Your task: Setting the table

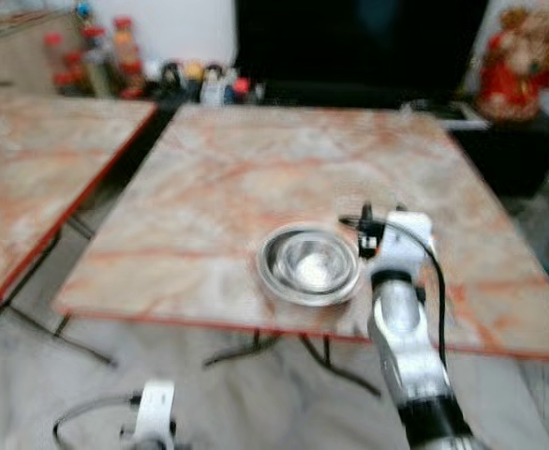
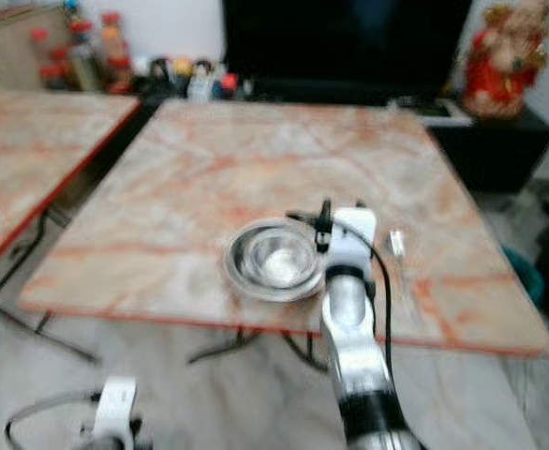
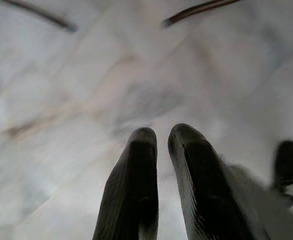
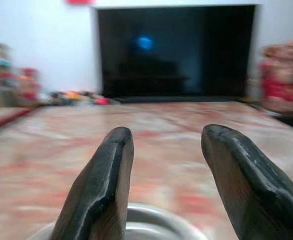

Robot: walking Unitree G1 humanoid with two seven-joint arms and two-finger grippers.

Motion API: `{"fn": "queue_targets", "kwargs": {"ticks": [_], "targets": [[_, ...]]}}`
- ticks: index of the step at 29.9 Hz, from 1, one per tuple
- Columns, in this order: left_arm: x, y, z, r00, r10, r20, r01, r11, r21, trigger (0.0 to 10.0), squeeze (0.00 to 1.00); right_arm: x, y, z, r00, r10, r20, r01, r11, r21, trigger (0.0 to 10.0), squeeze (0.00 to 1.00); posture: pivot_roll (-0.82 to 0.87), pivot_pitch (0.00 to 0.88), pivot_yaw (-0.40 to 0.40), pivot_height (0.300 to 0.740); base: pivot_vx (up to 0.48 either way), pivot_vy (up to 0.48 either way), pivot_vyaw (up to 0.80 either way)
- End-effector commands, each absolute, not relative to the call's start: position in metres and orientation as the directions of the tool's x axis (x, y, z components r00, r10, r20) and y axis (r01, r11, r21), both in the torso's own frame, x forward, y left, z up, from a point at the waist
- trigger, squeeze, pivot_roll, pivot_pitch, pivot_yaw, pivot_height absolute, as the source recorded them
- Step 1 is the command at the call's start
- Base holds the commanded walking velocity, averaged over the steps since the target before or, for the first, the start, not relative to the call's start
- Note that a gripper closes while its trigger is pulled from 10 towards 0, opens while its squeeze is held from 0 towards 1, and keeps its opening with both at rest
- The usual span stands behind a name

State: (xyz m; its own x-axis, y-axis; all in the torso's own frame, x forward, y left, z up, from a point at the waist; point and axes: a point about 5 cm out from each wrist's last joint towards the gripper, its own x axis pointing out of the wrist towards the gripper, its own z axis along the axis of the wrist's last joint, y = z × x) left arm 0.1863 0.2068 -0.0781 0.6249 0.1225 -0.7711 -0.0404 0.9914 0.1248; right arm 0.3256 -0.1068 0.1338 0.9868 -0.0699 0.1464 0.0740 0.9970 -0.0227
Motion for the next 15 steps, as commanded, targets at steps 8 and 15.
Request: {"fn": "queue_targets", "kwargs": {"ticks": [8, 15], "targets": [[0.194, 0.2061, -0.0743, 0.642, 0.109, -0.759, -0.018, 0.992, 0.127, 10.0, 0.0, 0.3259, -0.1167, 0.1366, 0.98, -0.109, 0.165, 0.114, 0.993, -0.022, 10.0, 0.0, -0.01, 0.0, 0.015, 0.736, 0.0, 0.414, 0.0], [0.1955, 0.2068, -0.0734, 0.645, 0.112, -0.756, -0.022, 0.992, 0.128, 10.0, 0.0, 0.3245, -0.1188, 0.1346, 0.98, -0.119, 0.161, 0.124, 0.992, -0.019, 10.0, 0.0, -0.01, 0.0, 0.017, 0.736, 0.0, 0.412, 0.0]]}}
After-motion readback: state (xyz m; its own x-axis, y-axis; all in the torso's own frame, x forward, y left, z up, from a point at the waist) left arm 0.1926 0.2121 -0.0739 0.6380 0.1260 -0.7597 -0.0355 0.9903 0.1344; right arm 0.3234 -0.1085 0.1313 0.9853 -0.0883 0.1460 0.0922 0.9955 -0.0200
